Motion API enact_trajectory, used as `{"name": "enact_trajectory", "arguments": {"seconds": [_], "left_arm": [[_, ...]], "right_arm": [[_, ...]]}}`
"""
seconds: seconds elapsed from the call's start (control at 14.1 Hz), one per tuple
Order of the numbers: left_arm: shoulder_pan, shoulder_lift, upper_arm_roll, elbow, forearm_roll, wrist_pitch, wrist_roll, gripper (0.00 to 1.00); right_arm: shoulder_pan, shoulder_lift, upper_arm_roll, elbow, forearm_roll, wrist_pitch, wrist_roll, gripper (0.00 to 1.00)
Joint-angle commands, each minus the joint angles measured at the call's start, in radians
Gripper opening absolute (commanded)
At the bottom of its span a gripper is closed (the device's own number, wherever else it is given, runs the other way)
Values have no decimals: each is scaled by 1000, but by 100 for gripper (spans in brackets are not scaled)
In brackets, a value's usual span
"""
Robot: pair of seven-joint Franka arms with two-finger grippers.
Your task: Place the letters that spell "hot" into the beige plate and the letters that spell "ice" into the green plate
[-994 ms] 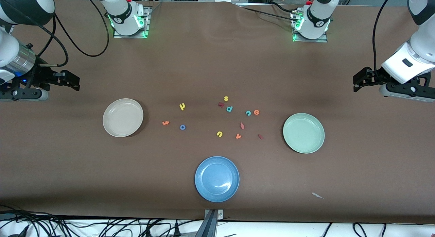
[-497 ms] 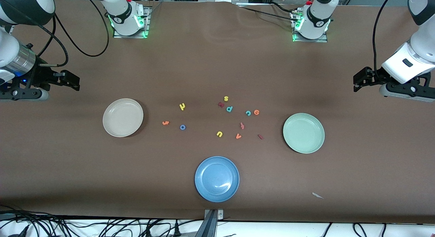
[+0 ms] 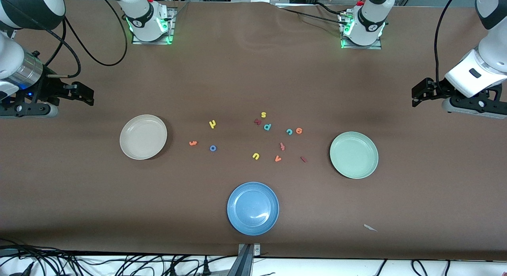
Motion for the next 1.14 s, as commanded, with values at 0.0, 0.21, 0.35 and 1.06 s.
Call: {"name": "enact_trajectory", "arguments": {"seconds": [0.0,0.21,0.35,1.06], "left_arm": [[2,7,-3,27,19,-24,-6,100],[3,9,-1,25,19,-24,-1,100],[-1,9,-5,27,19,-24,-9,100],[-1,11,-5,24,19,-31,-7,100]], "right_arm": [[3,-2,1,-4,3,5,1,100],[4,-6,1,-17,2,12,1,100],[4,-9,2,-24,3,14,2,100],[7,-4,114,-110,6,93,163,100]]}}
